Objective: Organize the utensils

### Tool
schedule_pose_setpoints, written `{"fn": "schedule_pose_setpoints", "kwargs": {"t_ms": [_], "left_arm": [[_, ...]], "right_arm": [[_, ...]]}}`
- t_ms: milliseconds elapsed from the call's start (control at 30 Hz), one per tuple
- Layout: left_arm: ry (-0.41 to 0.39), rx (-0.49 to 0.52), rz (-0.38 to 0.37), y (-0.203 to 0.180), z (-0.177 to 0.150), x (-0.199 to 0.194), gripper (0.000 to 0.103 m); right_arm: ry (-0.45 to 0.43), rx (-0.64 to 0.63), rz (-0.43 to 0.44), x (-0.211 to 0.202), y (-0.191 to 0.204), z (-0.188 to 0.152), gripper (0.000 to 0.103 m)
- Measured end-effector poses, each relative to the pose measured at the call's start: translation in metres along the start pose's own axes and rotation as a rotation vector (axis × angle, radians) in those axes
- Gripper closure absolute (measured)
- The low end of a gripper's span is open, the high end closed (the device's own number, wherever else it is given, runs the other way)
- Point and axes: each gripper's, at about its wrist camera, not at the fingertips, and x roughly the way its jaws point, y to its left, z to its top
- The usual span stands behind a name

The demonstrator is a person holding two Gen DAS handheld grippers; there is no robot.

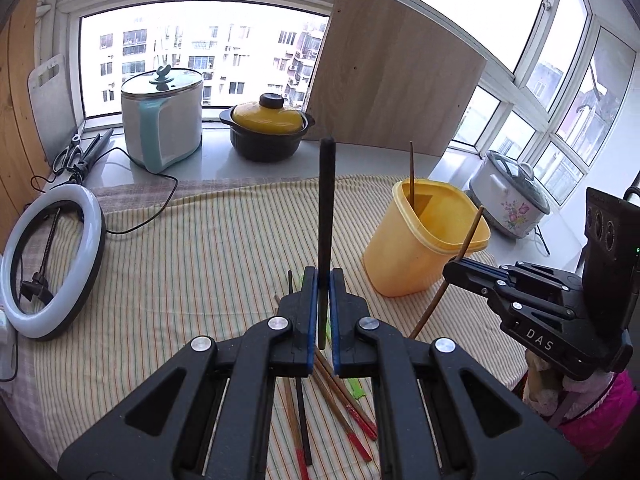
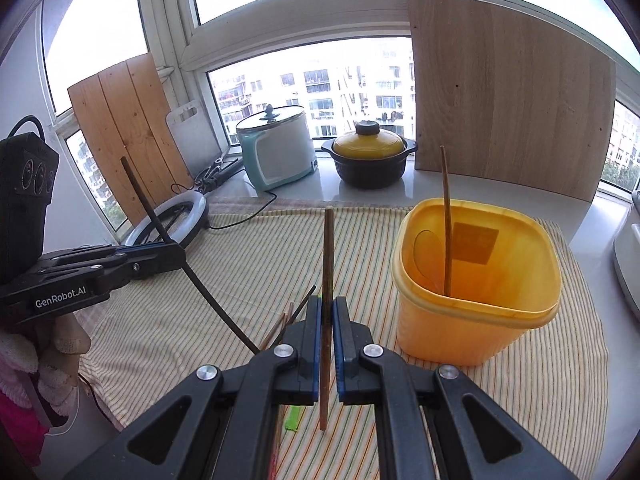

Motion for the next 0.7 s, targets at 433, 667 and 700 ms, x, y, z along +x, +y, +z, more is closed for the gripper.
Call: {"fn": "schedule_pose_setpoints", "kwargs": {"t_ms": [433,667,700], "left_arm": [[-0.083,0.039,-0.054,-0.027,0.034,-0.02,0.1],[-0.111,0.053,-0.085,-0.043,0.053,-0.025,0.1],[-0.117,0.054,-0.091,-0.045,0.057,-0.026,0.1]], "right_arm": [[-0.091,0.015,0.008,-0.031,-0.006,0.023,0.1],[-0.126,0.016,0.002,-0.046,-0.014,0.043,0.1],[-0.131,0.02,0.003,-0.048,-0.016,0.045,0.1]]}}
